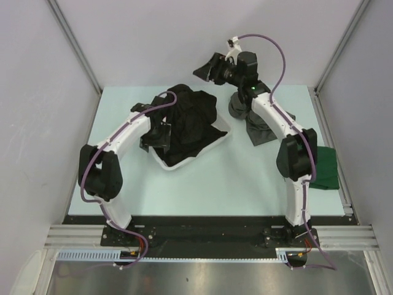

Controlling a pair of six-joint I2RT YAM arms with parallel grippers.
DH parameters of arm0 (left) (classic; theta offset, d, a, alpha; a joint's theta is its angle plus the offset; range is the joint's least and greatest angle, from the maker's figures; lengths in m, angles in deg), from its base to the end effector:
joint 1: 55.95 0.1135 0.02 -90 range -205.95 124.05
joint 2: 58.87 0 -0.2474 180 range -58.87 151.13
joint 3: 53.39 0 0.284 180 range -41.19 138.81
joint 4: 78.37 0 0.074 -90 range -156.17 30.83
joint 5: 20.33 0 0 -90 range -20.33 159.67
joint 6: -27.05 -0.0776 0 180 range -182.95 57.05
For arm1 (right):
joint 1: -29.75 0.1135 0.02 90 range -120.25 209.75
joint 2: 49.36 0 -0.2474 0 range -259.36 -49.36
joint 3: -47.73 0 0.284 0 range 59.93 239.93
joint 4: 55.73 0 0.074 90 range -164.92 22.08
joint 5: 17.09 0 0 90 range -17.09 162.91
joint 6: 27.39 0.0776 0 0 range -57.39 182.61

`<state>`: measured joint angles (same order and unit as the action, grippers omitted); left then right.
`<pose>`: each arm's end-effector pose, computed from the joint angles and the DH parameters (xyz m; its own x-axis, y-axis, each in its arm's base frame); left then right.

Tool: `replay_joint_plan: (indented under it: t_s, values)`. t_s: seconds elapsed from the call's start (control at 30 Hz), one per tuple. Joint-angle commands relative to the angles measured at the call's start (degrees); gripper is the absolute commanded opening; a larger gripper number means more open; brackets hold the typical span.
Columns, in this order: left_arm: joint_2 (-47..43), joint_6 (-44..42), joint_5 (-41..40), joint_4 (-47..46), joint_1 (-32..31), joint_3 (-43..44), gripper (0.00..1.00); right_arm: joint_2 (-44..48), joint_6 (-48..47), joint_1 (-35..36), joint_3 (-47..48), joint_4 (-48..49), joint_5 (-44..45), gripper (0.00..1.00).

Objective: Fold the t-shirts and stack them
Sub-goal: Move the tshirt to the center of the board

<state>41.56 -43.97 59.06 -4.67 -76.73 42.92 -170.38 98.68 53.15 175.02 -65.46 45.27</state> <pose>0.3601 -0.1214 0.1895 -0.9658 0.0246 -0.2580 -0.0018 0.9948 0.1016 0.5109 0.2603 0.3479 -0.5021 0.3510 -0.7903 -0.5953 0.5226 0.6103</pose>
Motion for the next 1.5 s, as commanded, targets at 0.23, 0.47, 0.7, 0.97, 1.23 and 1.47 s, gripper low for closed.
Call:
replay_joint_plan:
  t_s: [0.23,0.47,0.7,0.97,1.23,1.47]
  values:
    - [3.4,0.4,1.3,0.2,-0.8,14.0,0.71,15.4,-5.2,-4.6,-15.0,-4.4,-2.8,0.72]
    - [6.0,0.3,2.9,-0.1,-2.7,15.5,0.69,21.9,-9.4,-5.0,-22.5,-13.1,-2.5,0.61]
    - [7.8,1.1,3.8,-0.2,-3.8,17.7,0.59,28.5,-11.0,-5.3,-29.3,-18.4,-3.1,0.32]
    - [5.1,1.5,2.3,0.2,-4.9,23.3,0.64,34.1,-15.6,-5.4,-40.0,-24.8,0.2,0.35]
    - [-0.3,3.0,2.3,-1.3,-5.1,22.5,0.66,33.7,-15.4,-5.6,-49.8,-24.7,2.6,0.45]
    - [-4.2,3.1,1.9,-0.8,-5.1,21.2,0.66,30.4,-14.9,-5.5,-49.7,-21.3,2.9,0.49]
